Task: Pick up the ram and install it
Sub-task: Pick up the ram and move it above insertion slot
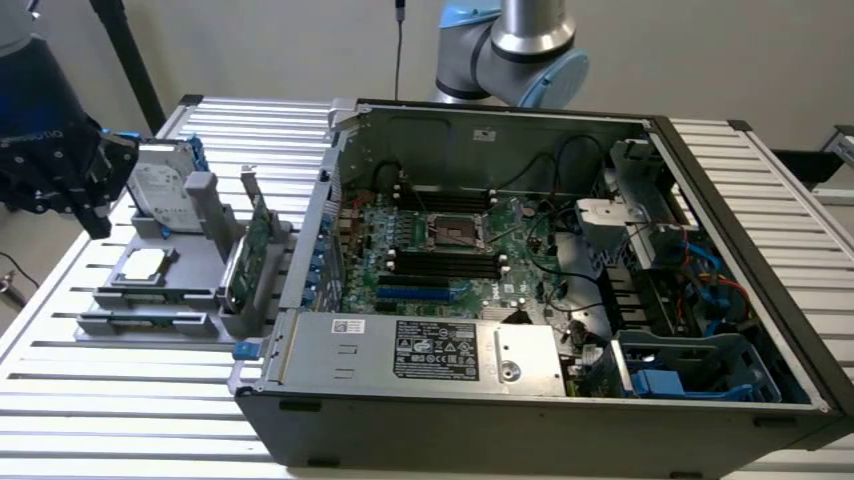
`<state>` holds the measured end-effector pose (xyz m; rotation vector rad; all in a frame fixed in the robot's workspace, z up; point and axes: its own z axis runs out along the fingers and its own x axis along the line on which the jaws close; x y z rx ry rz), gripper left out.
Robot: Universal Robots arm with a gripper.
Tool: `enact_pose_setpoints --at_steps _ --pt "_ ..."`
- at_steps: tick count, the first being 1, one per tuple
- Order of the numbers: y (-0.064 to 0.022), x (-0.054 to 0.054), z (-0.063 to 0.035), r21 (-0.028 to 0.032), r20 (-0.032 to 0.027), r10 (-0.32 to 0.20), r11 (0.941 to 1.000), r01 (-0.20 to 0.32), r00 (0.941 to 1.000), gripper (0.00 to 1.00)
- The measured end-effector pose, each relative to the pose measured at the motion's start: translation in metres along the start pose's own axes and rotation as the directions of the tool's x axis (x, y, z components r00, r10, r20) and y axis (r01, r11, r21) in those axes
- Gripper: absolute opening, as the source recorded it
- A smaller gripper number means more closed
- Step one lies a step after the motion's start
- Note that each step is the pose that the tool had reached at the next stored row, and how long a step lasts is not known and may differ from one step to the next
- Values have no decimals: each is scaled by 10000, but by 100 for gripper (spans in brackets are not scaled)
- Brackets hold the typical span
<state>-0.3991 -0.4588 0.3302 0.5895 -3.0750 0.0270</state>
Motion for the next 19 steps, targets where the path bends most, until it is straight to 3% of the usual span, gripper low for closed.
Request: enact_pose_setpoints --at_steps 5,9,14,19 --pt "0 0 9 13 13 -903 9959 903 9959 11" --pt "0 0 16 24 22 -1632 9866 1632 9866 11" --pt "0 0 26 39 33 -2512 9679 2512 9679 11" --pt "1 0 35 54 42 -3376 9413 3376 9413 11"
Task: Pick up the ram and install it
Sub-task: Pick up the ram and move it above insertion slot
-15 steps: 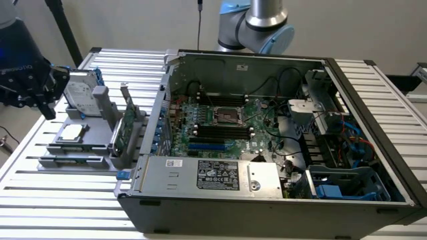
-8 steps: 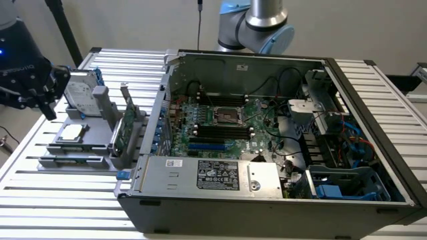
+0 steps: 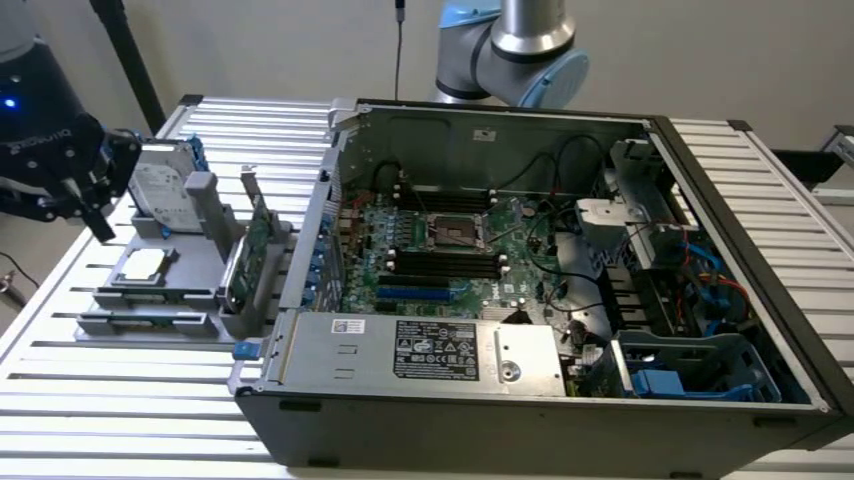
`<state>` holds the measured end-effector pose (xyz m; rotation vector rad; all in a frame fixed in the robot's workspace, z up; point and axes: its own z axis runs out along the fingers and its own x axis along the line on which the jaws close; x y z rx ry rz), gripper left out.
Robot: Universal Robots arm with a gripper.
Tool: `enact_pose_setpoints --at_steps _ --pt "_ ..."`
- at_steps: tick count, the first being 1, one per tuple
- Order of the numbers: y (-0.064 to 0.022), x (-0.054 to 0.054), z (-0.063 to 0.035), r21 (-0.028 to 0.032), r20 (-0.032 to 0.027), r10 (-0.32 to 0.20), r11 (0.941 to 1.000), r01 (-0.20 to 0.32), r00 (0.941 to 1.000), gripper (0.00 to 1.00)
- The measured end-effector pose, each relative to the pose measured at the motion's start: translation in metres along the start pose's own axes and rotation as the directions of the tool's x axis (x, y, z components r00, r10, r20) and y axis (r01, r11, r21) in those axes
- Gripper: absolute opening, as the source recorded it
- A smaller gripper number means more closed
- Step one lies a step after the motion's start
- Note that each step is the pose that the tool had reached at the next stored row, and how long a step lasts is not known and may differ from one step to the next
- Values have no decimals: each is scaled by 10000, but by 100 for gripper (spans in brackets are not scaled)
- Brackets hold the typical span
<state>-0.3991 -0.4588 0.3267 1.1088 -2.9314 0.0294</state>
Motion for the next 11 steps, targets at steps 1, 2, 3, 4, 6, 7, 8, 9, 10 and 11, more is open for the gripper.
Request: enact_pose_setpoints --at_steps 1,2,3,4,6,7,8,9,10,11 --pt "0 0 3 3 3 -196 9998 196 9998 11" --pt "0 0 5 5 6 -375 9993 375 9993 11" --pt "0 0 8 8 9 -562 9984 562 9984 11" --pt "0 0 10 11 11 -739 9973 739 9973 11" --pt "0 0 16 16 16 -1097 9940 1097 9940 11" --pt "0 0 20 19 19 -1277 9918 1277 9918 11" --pt "0 0 23 22 21 -1460 9893 1460 9893 11" --pt "0 0 27 25 23 -1637 9865 1637 9865 11" --pt "0 0 30 27 25 -1815 9834 1815 9834 11" --pt "0 -1 33 30 28 -1991 9800 1991 9800 11"
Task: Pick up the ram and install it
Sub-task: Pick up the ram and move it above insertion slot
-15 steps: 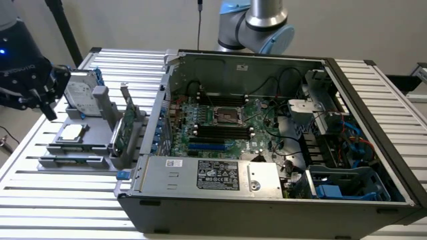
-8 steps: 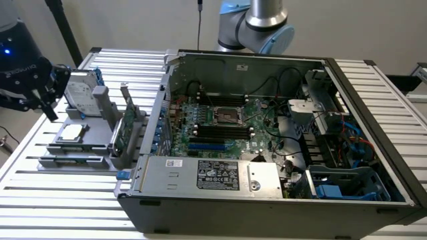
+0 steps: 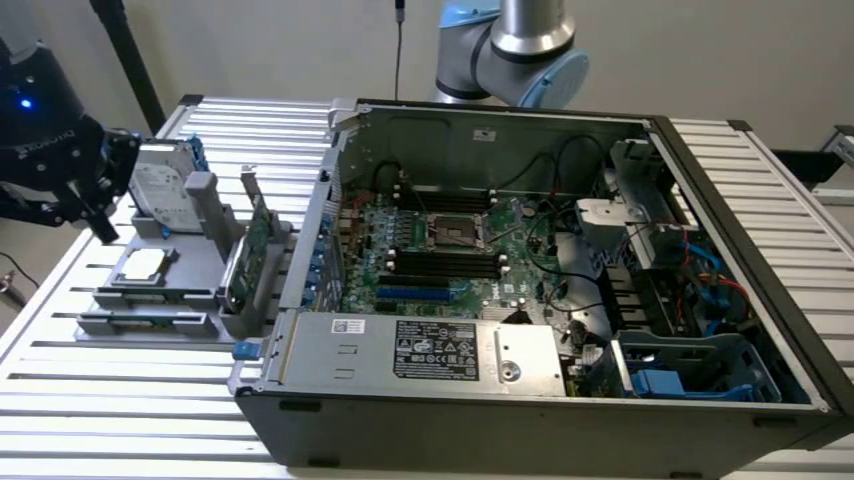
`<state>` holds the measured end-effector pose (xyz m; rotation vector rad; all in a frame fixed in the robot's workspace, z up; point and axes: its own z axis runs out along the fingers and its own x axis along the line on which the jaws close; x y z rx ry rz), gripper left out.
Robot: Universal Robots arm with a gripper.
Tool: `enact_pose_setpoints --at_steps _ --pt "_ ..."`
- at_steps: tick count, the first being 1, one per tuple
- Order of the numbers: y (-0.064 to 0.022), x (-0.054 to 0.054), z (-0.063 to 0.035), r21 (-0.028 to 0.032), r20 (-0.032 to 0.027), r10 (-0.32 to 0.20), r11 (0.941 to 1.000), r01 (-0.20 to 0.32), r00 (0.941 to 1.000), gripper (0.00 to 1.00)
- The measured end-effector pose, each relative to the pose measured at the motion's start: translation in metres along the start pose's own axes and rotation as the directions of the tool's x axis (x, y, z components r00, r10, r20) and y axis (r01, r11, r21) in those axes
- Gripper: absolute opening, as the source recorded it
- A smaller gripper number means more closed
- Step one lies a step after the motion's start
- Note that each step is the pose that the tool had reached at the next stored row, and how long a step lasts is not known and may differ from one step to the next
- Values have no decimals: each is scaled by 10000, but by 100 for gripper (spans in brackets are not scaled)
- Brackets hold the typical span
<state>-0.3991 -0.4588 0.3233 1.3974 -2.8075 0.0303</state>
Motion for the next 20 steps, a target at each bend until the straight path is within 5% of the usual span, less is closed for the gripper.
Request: enact_pose_setpoints --at_steps 5,9,15,20 --pt "0 0 19 13 13 -914 9958 914 9958 11" --pt "0 0 35 24 23 -1628 9867 1628 9867 11" --pt "1 -1 60 42 35 -2697 9629 2697 9629 11" --pt "1 -1 82 58 44 -3566 9342 3566 9342 11"
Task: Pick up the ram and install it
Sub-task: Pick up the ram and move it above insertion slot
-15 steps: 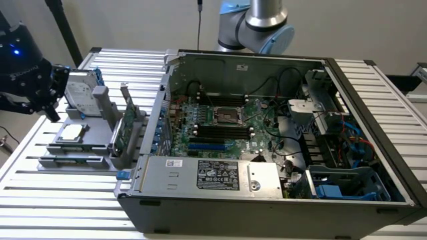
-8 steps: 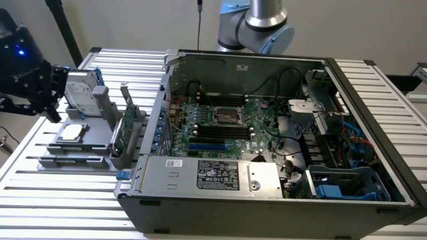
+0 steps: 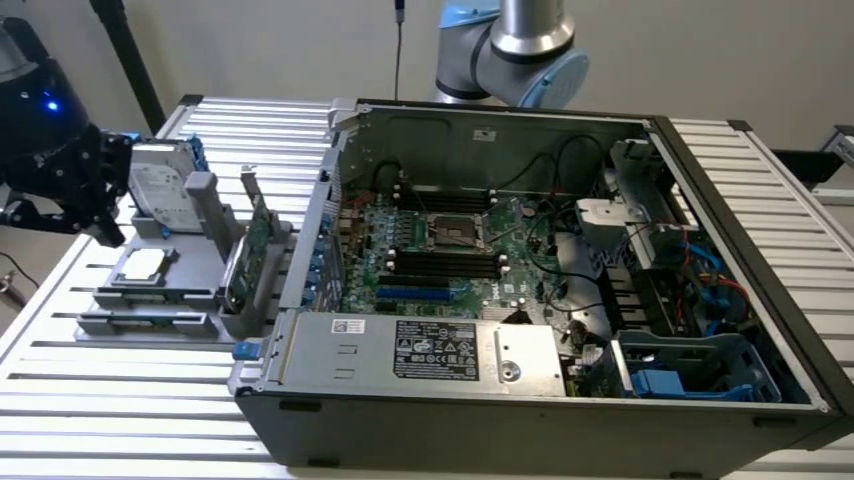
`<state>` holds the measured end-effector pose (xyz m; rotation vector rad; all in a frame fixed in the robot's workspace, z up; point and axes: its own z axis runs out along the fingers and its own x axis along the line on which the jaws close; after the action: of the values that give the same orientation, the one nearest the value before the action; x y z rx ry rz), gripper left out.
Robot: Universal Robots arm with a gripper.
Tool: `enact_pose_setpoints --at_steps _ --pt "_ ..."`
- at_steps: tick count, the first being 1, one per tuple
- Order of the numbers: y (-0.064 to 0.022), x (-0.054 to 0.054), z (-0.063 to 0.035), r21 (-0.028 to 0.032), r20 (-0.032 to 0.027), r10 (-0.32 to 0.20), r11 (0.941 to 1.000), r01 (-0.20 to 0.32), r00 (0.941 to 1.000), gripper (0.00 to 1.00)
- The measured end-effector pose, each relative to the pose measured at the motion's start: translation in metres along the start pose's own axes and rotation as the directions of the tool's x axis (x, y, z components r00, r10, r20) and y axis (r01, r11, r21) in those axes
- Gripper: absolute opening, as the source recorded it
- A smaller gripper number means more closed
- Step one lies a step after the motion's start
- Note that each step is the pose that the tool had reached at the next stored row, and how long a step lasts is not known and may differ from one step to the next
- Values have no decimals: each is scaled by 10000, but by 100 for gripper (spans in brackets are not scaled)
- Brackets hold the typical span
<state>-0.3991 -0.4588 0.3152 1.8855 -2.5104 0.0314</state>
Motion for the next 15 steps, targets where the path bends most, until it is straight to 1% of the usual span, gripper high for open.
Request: enact_pose_setpoints --at_steps 3,6,9,11,15 --pt "0 0 7 7 7 -539 9985 539 9985 11" --pt "6 1 24 18 17 -1017 9948 1017 9948 11" --pt "24 6 57 19 25 -1381 9904 1381 9904 11" --pt "49 13 83 21 35 -1542 9880 1542 9880 11" --pt "152 42 129 22 44 -1681 9858 1681 9858 11"
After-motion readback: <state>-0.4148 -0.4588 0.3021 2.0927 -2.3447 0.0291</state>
